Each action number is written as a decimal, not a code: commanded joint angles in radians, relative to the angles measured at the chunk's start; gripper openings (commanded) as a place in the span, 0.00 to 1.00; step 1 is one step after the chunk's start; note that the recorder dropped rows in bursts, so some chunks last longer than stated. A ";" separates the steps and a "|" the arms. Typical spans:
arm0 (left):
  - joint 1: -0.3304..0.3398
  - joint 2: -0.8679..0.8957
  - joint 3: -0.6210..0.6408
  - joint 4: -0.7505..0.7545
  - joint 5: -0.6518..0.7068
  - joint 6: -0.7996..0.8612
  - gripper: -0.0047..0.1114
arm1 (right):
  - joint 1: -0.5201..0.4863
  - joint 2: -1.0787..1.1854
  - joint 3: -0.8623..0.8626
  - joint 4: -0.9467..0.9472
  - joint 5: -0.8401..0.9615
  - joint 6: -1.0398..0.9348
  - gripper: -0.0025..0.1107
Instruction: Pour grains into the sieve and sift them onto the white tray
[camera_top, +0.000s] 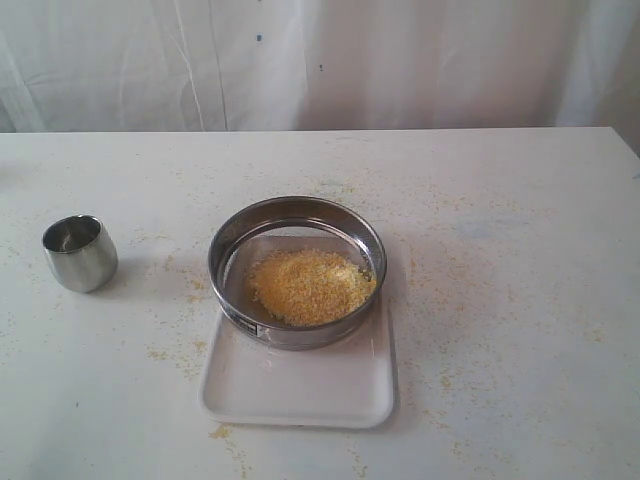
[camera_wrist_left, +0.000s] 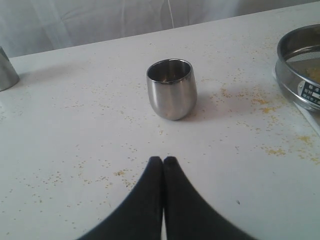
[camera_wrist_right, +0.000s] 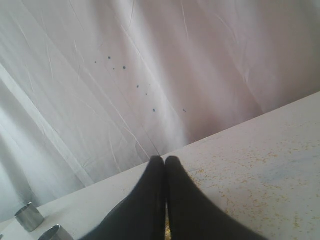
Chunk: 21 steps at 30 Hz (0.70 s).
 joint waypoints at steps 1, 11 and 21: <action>0.002 -0.005 0.002 0.000 0.003 -0.008 0.04 | 0.000 -0.007 0.005 -0.004 -0.011 -0.001 0.02; 0.002 -0.005 0.002 0.000 0.003 -0.006 0.04 | 0.000 -0.007 0.005 0.007 -0.026 0.092 0.02; 0.002 -0.005 0.002 0.000 0.003 -0.006 0.04 | 0.092 0.358 -0.553 0.009 0.737 -0.404 0.02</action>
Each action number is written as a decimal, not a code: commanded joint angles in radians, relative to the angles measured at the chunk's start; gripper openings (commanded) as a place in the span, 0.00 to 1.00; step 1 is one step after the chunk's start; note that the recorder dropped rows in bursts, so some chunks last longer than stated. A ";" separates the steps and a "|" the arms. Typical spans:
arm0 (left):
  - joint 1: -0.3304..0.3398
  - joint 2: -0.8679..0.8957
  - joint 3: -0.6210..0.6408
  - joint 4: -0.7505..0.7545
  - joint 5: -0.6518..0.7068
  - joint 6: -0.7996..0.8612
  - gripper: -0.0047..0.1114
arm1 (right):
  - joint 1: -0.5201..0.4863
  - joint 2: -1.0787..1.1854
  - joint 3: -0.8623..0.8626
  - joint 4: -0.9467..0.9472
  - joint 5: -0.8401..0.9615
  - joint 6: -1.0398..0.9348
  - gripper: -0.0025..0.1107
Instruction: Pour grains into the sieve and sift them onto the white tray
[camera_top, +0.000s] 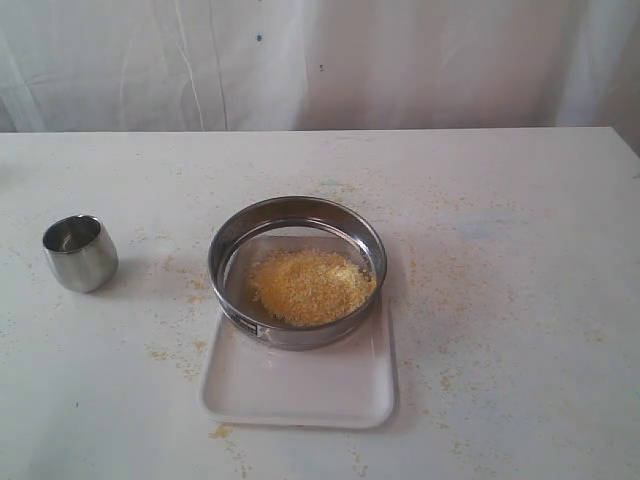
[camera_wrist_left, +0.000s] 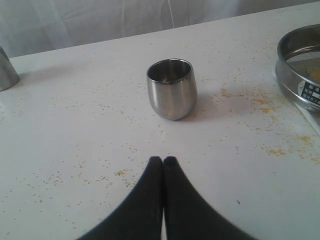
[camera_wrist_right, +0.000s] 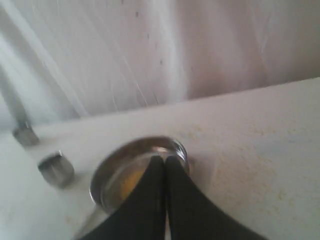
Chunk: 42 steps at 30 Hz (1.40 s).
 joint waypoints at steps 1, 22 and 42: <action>0.002 -0.005 0.002 0.000 0.003 -0.006 0.04 | 0.027 0.316 -0.251 0.004 0.298 -0.229 0.02; 0.002 -0.005 0.002 0.000 0.003 -0.006 0.04 | 0.032 1.591 -0.948 0.071 0.292 -0.536 0.54; 0.002 -0.005 0.002 0.000 0.003 -0.006 0.04 | 0.032 1.647 -1.001 0.035 0.338 -0.397 0.70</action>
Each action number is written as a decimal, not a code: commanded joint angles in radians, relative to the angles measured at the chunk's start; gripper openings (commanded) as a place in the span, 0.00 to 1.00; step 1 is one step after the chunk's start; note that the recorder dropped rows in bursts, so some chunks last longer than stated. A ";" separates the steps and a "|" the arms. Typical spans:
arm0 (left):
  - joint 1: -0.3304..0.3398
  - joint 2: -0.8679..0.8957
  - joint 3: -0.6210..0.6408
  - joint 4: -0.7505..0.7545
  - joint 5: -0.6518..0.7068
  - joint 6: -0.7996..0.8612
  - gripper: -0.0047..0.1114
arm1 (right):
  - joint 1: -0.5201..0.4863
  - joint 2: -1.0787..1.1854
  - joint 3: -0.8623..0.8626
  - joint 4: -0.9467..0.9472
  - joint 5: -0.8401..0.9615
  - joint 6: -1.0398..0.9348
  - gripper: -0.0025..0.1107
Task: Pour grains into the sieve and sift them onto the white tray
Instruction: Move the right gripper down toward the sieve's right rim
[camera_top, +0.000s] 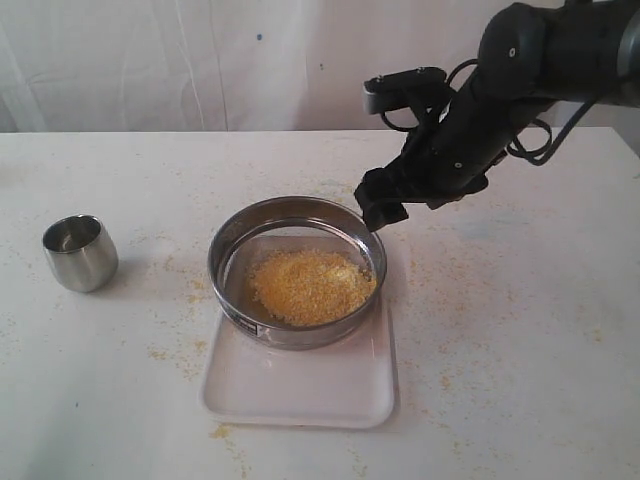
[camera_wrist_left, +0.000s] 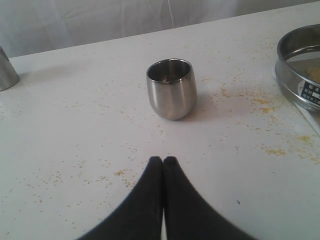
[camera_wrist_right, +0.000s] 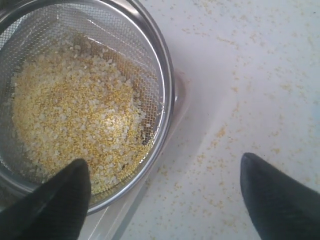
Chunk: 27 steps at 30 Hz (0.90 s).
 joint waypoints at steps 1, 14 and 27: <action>0.002 -0.005 0.002 0.000 0.003 -0.006 0.04 | 0.004 -0.015 -0.003 -0.019 0.013 0.040 0.70; 0.002 -0.005 0.002 0.000 0.003 -0.006 0.04 | 0.004 -0.051 -0.005 -0.059 -0.011 0.062 0.70; 0.002 -0.005 0.002 0.000 0.003 -0.006 0.04 | -0.027 -0.037 -0.025 -0.056 -0.045 0.084 0.70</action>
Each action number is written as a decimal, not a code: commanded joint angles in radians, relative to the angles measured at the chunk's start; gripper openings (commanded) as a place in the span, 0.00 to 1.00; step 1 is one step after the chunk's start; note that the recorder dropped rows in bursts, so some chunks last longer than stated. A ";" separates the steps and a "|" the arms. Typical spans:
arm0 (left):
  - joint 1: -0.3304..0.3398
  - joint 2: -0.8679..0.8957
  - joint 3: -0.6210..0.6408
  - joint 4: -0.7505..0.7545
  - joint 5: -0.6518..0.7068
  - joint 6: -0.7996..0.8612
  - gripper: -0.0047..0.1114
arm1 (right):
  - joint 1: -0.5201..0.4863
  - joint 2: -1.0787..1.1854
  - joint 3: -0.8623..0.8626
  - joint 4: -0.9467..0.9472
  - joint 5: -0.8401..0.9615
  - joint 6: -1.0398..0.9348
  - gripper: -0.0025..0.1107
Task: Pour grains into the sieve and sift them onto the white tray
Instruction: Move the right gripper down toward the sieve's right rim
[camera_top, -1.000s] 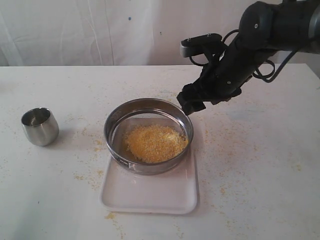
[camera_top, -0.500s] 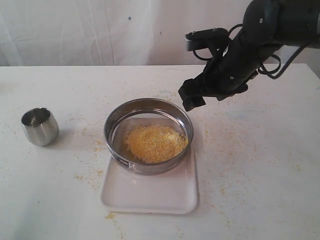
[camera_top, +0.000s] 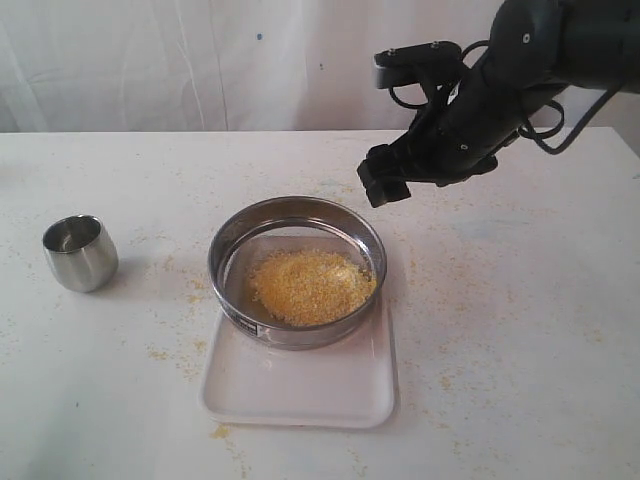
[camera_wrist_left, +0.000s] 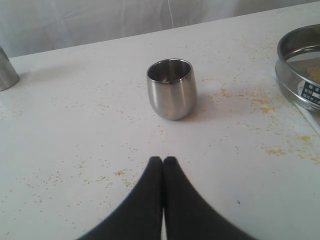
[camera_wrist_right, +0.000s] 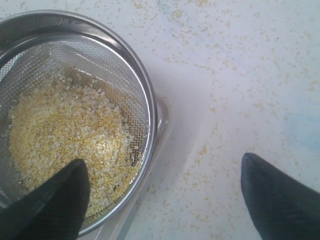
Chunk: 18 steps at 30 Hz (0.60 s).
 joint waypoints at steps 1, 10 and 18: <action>0.002 -0.005 0.002 0.000 0.003 -0.006 0.04 | -0.031 0.016 -0.038 -0.008 0.020 0.011 0.70; 0.002 -0.005 0.002 0.000 0.003 -0.006 0.04 | -0.039 0.167 -0.256 -0.001 0.110 0.011 0.70; 0.002 -0.005 0.002 0.000 0.003 -0.006 0.04 | -0.039 0.267 -0.405 0.004 0.180 0.005 0.70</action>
